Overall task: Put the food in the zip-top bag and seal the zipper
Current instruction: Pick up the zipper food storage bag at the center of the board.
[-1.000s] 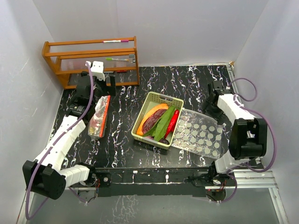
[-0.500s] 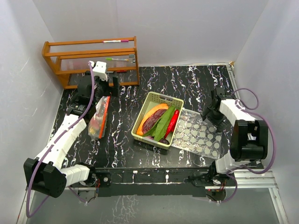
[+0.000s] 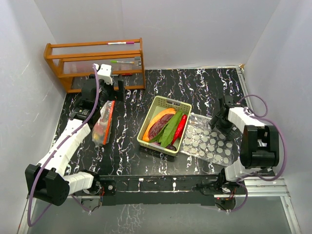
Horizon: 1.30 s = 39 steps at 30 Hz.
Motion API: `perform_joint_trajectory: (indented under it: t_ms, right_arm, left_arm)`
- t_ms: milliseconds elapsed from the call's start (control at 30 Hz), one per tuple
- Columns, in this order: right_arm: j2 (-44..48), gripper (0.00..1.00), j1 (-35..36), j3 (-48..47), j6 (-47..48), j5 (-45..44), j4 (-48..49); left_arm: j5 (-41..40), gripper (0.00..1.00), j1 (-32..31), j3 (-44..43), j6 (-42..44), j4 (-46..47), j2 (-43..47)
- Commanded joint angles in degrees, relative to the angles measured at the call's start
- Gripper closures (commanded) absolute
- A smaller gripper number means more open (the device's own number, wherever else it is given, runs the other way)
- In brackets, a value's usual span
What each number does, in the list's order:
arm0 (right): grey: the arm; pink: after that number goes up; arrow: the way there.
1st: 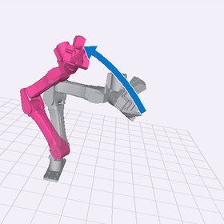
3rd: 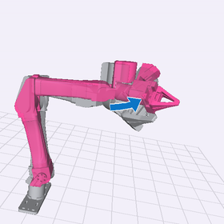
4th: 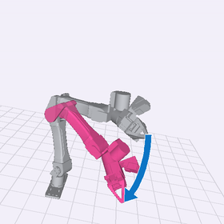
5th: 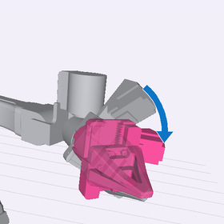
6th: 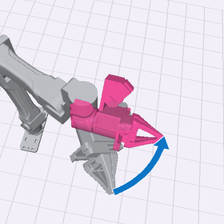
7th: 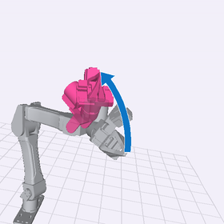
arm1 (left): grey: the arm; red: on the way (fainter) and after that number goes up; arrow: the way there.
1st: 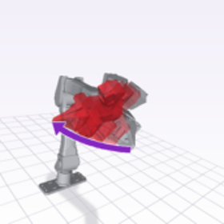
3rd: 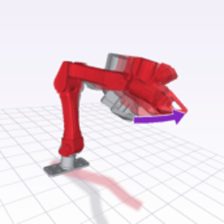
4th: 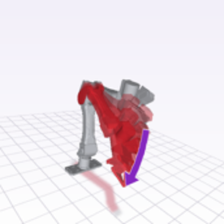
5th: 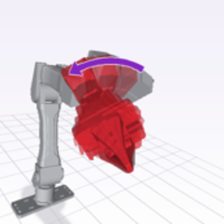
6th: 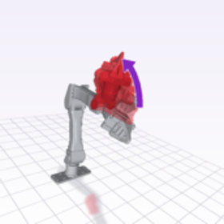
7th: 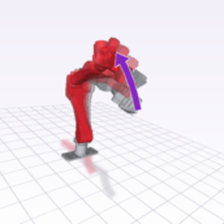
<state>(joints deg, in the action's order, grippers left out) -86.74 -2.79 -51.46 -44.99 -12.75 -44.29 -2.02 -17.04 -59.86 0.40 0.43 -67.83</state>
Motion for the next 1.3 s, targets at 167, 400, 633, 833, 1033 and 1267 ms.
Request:
perform_joint_trajectory:
  t_ms: [167,400,633,833,1033,1267]
  right_arm:
    - [-2.2,0.02,-0.4,-10.2,1.4,-13.3,-2.0]
    - [-0.2,0.02,-1.4,-10.6,5.0,-17.4,-3.4]
    - [-6.1,0.02,-9.2,-9.9,5.0,-7.1,-1.0]
    - [-8.2,0.02,-9.4,-7.2,3.6,-3.2,3.0]
    - [-6.9,0.08,-9.4,-3.2,3.4,-1.9,5.7]
    - [-3.8,0.67,-9.5,2.0,4.4,-1.2,9.0]
  left_arm:
    - [-0.6,0.03,0.2,0.8,1.0,0.4,1.8]
    - [-0.7,0.03,0.2,1.6,1.0,1.6,0.8]
    - [-0.8,0.03,0.2,1.5,2.2,1.8,0.2]
    - [-0.9,0.03,0.2,2.0,2.8,2.2,-0.1]
    - [-1.3,0.03,0.2,2.0,3.1,2.0,-0.4]
    - [-0.8,0.03,0.2,2.1,2.6,2.3,-0.7]
